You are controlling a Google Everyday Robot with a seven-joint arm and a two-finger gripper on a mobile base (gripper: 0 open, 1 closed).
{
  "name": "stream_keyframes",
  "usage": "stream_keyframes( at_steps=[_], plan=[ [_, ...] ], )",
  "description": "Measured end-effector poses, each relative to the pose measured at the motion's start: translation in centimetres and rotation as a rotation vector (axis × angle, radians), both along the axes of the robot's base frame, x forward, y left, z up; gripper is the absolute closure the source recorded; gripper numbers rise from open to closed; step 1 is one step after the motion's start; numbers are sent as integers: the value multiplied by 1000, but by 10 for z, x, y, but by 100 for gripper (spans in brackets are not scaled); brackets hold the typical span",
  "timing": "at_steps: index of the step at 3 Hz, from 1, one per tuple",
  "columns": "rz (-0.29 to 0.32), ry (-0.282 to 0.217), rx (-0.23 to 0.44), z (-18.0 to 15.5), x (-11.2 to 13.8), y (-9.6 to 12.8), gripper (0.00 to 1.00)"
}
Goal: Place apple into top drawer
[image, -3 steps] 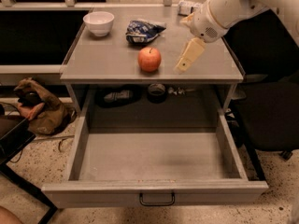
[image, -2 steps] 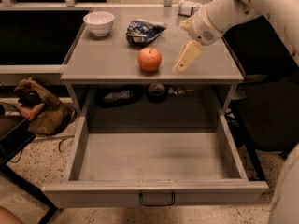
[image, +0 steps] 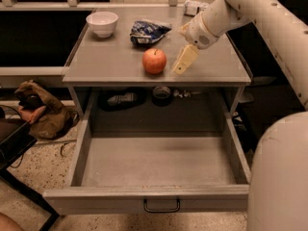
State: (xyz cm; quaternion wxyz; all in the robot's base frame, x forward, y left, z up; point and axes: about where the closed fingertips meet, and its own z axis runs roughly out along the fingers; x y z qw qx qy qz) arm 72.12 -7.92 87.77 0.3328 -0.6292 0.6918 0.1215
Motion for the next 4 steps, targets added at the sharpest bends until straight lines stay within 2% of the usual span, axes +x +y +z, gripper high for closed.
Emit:
stream_keyframes(
  at_steps=[2, 4],
  plan=[
    [93, 21, 22, -4, 16, 41, 0],
    [117, 47, 40, -9, 14, 51, 0]
  ],
)
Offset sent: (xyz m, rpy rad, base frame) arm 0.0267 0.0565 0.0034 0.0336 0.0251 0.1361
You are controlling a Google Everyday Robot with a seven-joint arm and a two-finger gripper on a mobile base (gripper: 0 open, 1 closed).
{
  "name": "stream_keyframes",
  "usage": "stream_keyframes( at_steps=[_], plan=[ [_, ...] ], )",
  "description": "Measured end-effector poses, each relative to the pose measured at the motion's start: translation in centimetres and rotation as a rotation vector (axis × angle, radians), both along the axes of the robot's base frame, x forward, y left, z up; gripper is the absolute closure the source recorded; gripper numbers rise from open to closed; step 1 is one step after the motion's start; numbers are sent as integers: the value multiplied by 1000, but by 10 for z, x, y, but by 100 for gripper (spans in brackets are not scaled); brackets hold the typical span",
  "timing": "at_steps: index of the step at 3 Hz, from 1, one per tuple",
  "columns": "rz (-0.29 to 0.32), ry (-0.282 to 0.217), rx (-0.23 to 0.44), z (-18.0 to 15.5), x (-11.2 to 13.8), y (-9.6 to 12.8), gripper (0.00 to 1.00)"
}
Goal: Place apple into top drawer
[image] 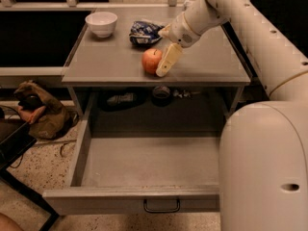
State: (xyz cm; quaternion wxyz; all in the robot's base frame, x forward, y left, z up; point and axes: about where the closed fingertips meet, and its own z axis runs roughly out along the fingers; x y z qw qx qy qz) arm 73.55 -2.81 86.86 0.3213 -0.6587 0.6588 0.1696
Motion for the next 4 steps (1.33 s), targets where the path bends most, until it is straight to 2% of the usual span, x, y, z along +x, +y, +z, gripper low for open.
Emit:
stream_keyframes(
  at_steps=[2, 3, 4],
  plan=[
    [38, 20, 32, -2, -12, 16, 0],
    [72, 25, 49, 0, -21, 32, 0],
    [75, 34, 60, -6, -25, 35, 0]
  ],
)
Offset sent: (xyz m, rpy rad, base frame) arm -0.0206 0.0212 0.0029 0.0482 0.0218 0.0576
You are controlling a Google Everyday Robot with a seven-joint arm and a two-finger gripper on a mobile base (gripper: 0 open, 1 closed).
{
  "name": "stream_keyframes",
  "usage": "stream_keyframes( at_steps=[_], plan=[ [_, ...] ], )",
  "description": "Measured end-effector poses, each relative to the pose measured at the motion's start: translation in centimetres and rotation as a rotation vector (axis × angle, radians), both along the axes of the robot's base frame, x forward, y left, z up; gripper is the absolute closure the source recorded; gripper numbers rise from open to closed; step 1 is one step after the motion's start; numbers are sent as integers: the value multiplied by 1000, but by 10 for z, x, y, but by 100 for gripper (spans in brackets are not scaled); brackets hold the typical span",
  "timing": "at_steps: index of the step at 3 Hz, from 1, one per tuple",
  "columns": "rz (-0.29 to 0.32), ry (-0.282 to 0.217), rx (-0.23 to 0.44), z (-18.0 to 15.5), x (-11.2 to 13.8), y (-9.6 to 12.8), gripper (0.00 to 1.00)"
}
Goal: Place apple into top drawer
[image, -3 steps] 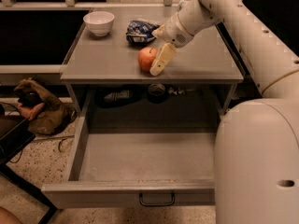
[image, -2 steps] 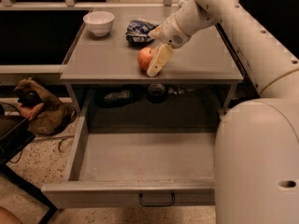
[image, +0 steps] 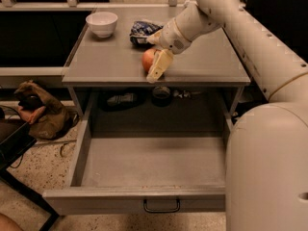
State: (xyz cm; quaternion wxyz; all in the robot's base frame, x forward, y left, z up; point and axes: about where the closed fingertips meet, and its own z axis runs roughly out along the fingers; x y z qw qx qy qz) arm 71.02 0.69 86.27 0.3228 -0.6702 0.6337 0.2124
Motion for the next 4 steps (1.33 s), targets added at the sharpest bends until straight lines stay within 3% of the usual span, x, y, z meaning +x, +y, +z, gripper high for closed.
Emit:
stream_keyframes(
  at_steps=[1, 4],
  plan=[
    [0, 0, 0, 0, 0, 0, 19],
    [3, -9, 7, 6, -5, 2, 88]
  ],
)
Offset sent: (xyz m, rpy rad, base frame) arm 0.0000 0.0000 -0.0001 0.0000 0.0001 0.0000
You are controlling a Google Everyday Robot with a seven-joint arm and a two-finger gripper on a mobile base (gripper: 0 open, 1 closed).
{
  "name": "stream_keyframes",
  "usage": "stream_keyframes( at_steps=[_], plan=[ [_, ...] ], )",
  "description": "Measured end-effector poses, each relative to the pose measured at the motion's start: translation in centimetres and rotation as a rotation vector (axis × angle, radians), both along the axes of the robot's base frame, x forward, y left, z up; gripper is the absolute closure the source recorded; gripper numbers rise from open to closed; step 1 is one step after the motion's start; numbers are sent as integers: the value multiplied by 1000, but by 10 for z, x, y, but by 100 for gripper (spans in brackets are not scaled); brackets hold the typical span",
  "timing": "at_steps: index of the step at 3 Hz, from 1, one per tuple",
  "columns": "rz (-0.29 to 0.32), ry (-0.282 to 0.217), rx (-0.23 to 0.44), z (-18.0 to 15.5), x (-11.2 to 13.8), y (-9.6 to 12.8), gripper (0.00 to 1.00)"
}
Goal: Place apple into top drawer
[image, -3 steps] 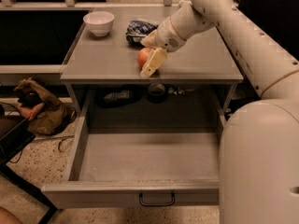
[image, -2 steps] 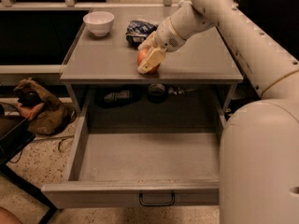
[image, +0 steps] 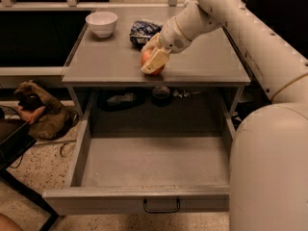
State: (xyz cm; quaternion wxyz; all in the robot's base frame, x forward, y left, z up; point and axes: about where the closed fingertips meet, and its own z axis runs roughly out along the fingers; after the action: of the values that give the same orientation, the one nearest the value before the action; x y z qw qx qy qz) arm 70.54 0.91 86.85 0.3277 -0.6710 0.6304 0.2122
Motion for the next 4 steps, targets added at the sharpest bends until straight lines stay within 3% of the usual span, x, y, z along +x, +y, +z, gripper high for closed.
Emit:
stream_keyframes(
  at_steps=[1, 2, 3, 4],
  plan=[
    [15, -9, 6, 18, -22, -4, 100],
    [29, -8, -14, 31, -54, -8, 100],
    [34, -12, -40, 25, -89, -18, 100],
    [-25, -24, -31, -5, -145, -53, 100]
  ],
)
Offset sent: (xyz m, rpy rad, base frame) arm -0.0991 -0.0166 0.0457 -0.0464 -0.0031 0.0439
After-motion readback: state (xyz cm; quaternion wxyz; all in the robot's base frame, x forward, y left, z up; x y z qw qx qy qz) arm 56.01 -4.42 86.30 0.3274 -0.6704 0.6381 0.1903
